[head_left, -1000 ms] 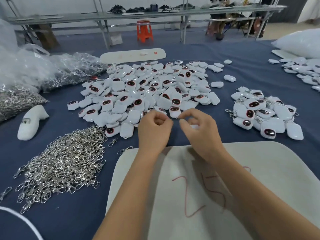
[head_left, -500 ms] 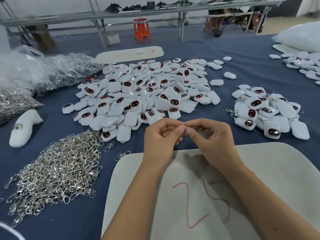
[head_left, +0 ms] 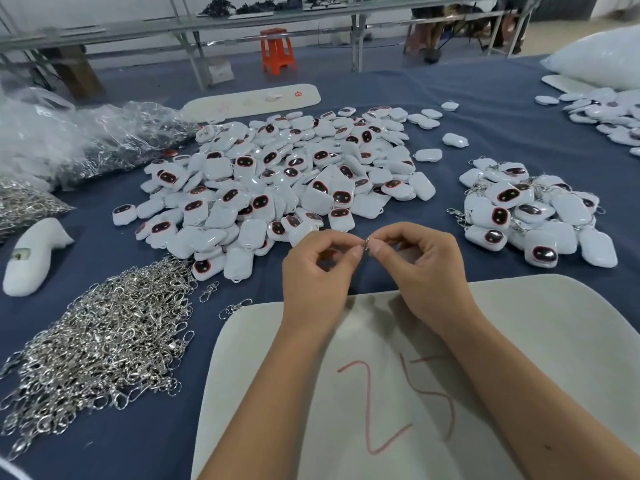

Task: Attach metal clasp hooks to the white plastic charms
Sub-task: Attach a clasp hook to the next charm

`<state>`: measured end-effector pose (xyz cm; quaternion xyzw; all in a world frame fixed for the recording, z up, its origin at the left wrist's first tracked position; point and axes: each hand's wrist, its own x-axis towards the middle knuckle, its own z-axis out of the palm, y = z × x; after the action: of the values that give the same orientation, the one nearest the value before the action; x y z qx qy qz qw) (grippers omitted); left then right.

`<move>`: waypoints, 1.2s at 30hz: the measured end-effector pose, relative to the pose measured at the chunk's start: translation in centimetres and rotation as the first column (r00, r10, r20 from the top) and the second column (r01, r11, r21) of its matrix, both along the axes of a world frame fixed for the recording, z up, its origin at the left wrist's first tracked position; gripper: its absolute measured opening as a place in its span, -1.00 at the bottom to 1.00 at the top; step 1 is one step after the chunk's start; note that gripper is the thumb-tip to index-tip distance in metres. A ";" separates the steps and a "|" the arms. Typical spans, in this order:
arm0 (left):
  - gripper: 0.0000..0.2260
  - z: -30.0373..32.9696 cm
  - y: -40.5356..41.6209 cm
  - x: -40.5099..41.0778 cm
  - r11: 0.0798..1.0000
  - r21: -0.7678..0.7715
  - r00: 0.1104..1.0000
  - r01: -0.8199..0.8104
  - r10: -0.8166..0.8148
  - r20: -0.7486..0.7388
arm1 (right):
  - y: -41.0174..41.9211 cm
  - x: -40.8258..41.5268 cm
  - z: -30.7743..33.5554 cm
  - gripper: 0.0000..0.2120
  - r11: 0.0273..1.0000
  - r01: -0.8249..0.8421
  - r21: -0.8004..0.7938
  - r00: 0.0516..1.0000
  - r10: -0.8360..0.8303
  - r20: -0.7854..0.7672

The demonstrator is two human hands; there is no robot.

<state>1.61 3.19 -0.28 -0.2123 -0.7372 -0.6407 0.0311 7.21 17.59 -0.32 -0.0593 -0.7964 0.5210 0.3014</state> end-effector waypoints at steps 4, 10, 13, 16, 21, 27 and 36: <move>-0.93 -0.2 0.1 -0.1 0.993 -0.098 0.970 -0.063 0.038 -0.240 | -0.1 -0.1 -0.1 -0.90 1.000 0.017 0.015 1.000 -0.017 -0.002; -0.92 -0.8 0.0 -0.5 0.997 -0.067 0.970 -0.033 0.016 -0.243 | -0.4 0.1 -0.1 -0.88 0.990 0.016 0.138 0.999 -0.011 -0.039; -0.91 -0.7 0.0 -0.5 0.998 -0.061 0.966 -0.026 0.009 -0.259 | -0.3 0.1 0.0 -0.89 0.993 0.003 0.120 0.999 0.003 -0.042; -0.90 -0.6 0.2 -0.5 1.000 0.008 0.979 0.009 -0.007 -0.204 | -0.1 0.0 0.0 -0.88 0.998 -0.047 0.048 0.999 0.048 -0.022; -0.92 -0.4 0.3 -0.4 0.998 0.022 0.985 0.058 -0.054 -0.164 | 0.0 0.1 0.1 -0.87 0.999 -0.047 0.016 0.999 0.048 -0.016; -0.91 -0.3 0.0 -0.6 0.984 0.071 0.986 0.162 -0.159 -0.039 | 0.0 0.2 0.2 -0.87 0.999 -0.015 0.048 0.999 0.016 -0.030; -0.86 -0.2 -0.3 -0.8 0.967 0.093 0.972 0.236 -0.236 -0.002 | 0.3 0.1 0.2 -0.84 0.997 -0.069 0.036 0.998 0.069 -0.005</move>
<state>0.86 2.89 -0.52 -0.2941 -0.6763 -0.6743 -0.0388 7.35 17.88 -0.15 -0.0249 -0.8061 0.5171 0.2868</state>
